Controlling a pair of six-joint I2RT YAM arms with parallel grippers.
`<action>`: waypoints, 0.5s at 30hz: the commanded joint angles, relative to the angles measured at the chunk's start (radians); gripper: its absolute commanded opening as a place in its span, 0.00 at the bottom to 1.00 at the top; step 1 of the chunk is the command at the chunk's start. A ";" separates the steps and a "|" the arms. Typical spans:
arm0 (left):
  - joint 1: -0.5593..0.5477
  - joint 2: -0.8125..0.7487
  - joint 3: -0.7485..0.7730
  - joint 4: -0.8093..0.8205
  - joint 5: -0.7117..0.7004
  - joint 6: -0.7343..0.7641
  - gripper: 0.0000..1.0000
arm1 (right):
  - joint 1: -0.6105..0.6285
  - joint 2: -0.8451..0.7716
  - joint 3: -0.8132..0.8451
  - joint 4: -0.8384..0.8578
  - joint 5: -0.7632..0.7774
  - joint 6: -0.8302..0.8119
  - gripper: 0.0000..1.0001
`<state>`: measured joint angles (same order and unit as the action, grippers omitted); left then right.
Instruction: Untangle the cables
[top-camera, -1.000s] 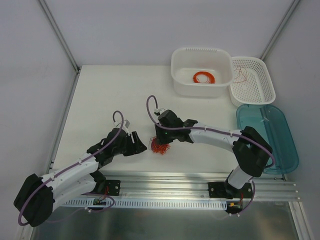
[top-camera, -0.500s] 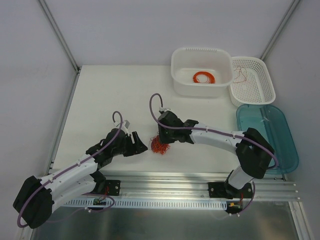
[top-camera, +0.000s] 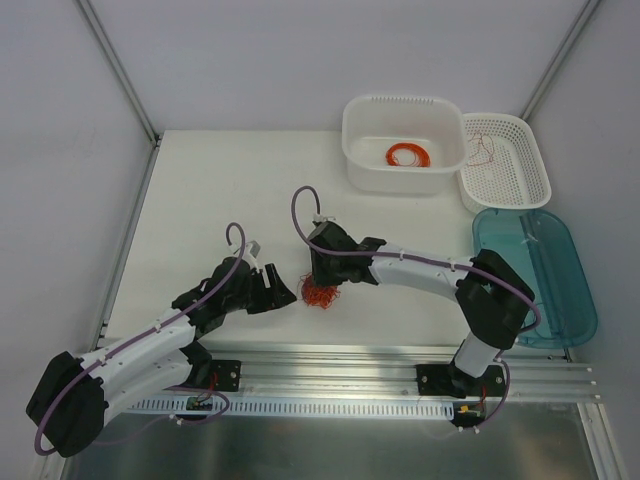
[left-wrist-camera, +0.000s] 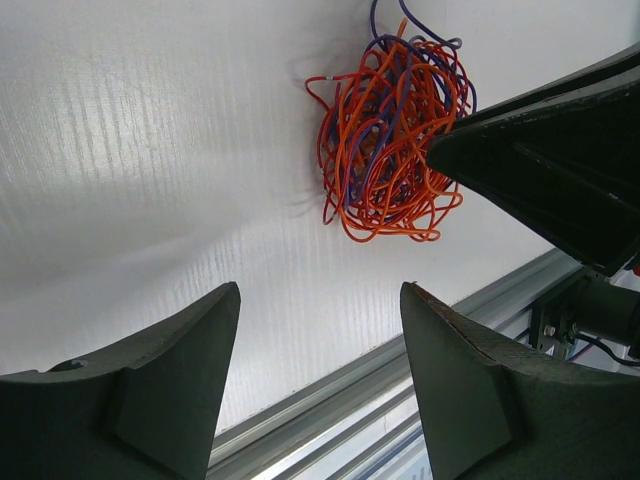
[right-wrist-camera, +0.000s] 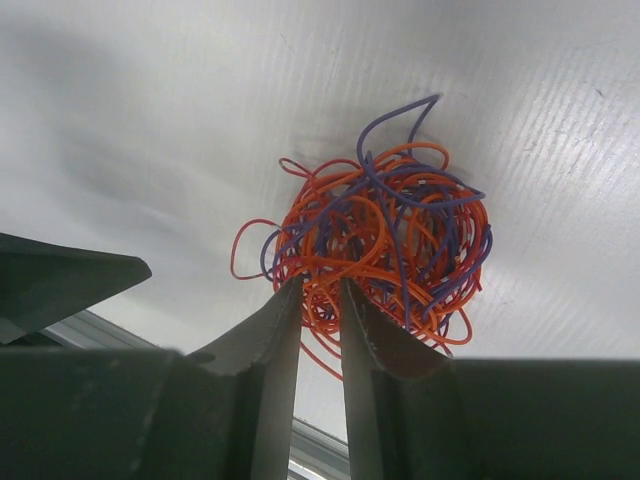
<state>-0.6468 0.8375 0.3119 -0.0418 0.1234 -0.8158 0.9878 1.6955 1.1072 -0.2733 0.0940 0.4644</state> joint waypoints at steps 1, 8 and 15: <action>0.001 -0.002 -0.005 0.019 0.018 0.017 0.66 | 0.012 0.001 0.052 0.017 0.021 0.022 0.25; 0.003 0.015 0.006 0.019 0.022 0.029 0.66 | 0.014 0.030 0.065 -0.010 0.041 0.042 0.24; 0.001 0.044 0.021 0.020 0.032 0.043 0.66 | 0.014 0.052 0.068 -0.024 0.062 0.040 0.19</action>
<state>-0.6468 0.8707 0.3119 -0.0418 0.1310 -0.8017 0.9974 1.7439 1.1393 -0.2859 0.1230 0.4889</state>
